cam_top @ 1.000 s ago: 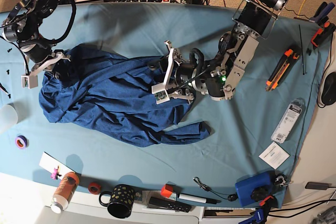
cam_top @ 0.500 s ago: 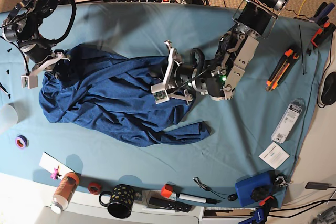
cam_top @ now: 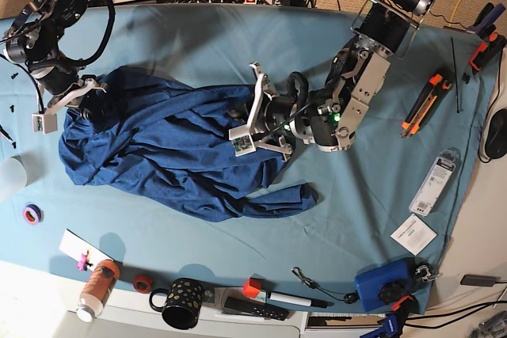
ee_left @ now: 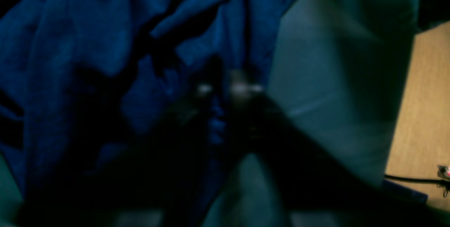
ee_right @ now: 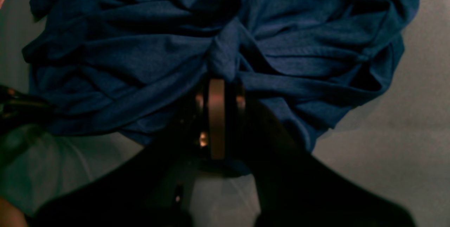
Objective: Layout the t-shirt on the table in an organized manner, then fold the t-shirt properly
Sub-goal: 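Hold the shirt fabric with the left gripper while the right gripper waits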
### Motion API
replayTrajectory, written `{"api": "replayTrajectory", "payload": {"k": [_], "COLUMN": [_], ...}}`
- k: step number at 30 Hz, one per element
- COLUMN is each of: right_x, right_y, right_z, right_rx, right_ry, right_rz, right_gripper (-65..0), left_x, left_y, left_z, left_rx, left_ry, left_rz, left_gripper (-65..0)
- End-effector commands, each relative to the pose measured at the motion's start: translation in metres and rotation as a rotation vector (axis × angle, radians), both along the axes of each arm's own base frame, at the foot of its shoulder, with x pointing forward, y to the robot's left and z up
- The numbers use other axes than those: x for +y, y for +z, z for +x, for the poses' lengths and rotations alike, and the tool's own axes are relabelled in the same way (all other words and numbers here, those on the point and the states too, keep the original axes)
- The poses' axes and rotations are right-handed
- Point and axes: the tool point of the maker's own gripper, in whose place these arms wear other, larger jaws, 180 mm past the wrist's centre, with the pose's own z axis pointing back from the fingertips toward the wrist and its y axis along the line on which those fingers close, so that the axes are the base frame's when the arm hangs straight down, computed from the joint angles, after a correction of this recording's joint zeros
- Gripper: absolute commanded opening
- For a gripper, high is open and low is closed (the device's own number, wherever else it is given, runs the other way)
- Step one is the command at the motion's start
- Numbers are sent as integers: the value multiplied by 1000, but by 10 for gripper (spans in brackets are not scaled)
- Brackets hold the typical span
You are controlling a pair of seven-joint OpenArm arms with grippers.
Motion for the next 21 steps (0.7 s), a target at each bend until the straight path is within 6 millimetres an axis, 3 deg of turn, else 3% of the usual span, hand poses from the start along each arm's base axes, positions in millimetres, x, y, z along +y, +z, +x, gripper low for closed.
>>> {"api": "replayTrajectory", "payload": {"k": [1, 3, 15, 18, 21], "right_x": [-2, -3, -2, -2, -2], "right_y": [15, 15, 15, 15, 15], "right_z": [8, 8, 8, 8, 8], "right_rx": [-59, -58, -59, -59, -59], "right_ry": [5, 5, 5, 5, 5], "right_rz": [-15, -16, -15, -15, -15], "right_gripper": [-650, -650, -650, -650, -650], "left_x": [-6, -6, -1, -3, -5], "left_y": [16, 16, -11, -8, -3], "left_z": [7, 7, 7, 9, 10], "left_rx": [-32, -32, 53, 48, 50], "left_ry": [-6, -6, 31, 32, 32], "left_rz": [-46, -46, -43, -59, -78], "left_gripper": [-395, -332, -335, -404, -538]}}
